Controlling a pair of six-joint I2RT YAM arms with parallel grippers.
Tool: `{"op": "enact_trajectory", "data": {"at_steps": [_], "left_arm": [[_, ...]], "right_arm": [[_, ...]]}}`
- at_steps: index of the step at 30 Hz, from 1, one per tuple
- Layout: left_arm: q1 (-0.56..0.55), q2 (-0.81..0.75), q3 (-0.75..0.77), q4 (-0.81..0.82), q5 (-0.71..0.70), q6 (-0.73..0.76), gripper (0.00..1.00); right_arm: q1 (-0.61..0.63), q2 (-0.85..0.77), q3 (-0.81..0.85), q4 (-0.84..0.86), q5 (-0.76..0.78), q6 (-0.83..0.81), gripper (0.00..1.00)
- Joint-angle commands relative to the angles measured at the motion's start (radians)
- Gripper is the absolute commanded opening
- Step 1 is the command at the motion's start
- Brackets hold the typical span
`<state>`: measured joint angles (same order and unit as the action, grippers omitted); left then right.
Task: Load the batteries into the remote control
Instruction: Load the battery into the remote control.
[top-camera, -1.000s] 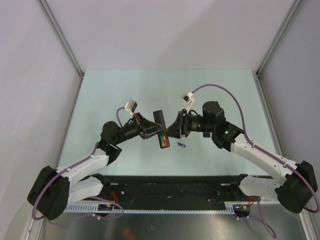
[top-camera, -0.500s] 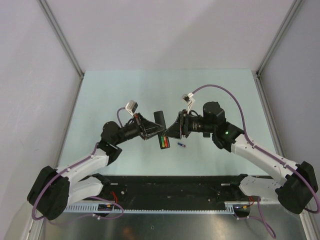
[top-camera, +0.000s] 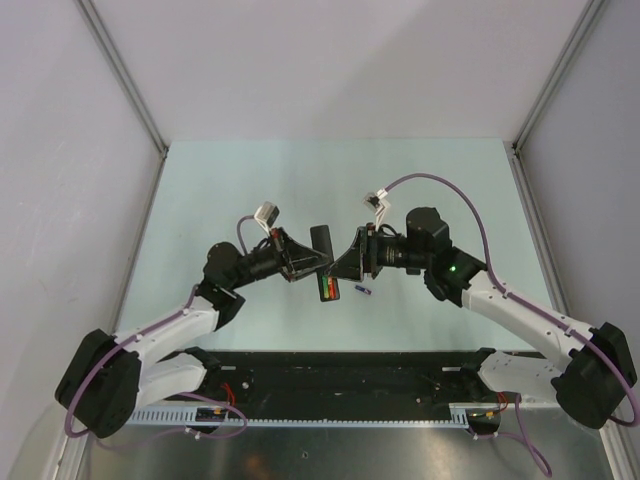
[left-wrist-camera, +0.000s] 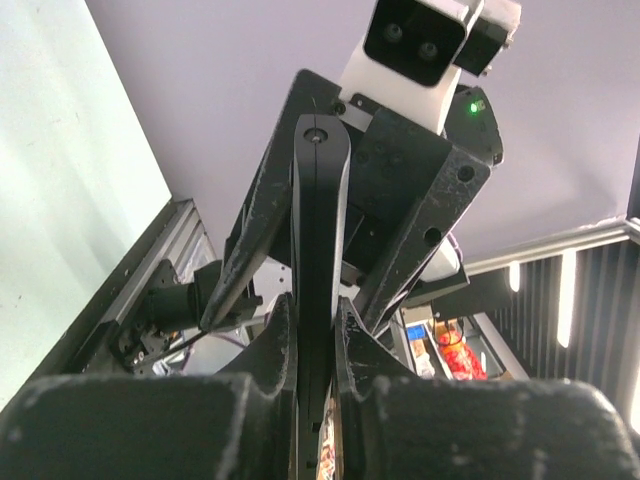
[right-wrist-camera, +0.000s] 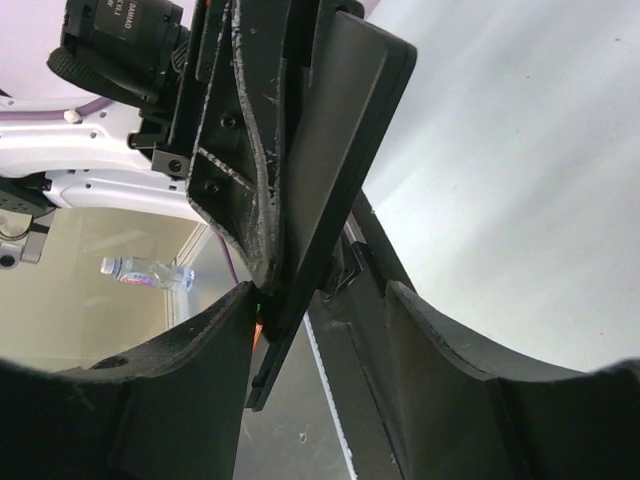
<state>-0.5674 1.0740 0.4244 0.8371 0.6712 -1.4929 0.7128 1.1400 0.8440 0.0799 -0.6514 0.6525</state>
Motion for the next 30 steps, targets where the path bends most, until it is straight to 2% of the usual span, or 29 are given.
{"op": "enact_trajectory", "data": {"at_steps": [1,14,25,30], "left_arm": [[-0.009,0.018,0.022,0.071,0.033,0.005,0.0],[-0.008,0.053,-0.024,0.017,0.022,0.077,0.0],[0.0,0.056,0.034,0.014,0.014,0.074,0.0],[0.0,0.058,0.053,0.013,0.013,0.063,0.0]], "right_arm": [[-0.006,0.007,-0.016,-0.009,0.045,0.022,0.59],[-0.022,0.001,-0.013,0.04,0.035,0.113,0.68],[0.008,0.018,-0.011,-0.032,-0.022,0.075,0.67],[0.028,0.044,-0.011,-0.019,-0.04,0.078,0.62]]}}
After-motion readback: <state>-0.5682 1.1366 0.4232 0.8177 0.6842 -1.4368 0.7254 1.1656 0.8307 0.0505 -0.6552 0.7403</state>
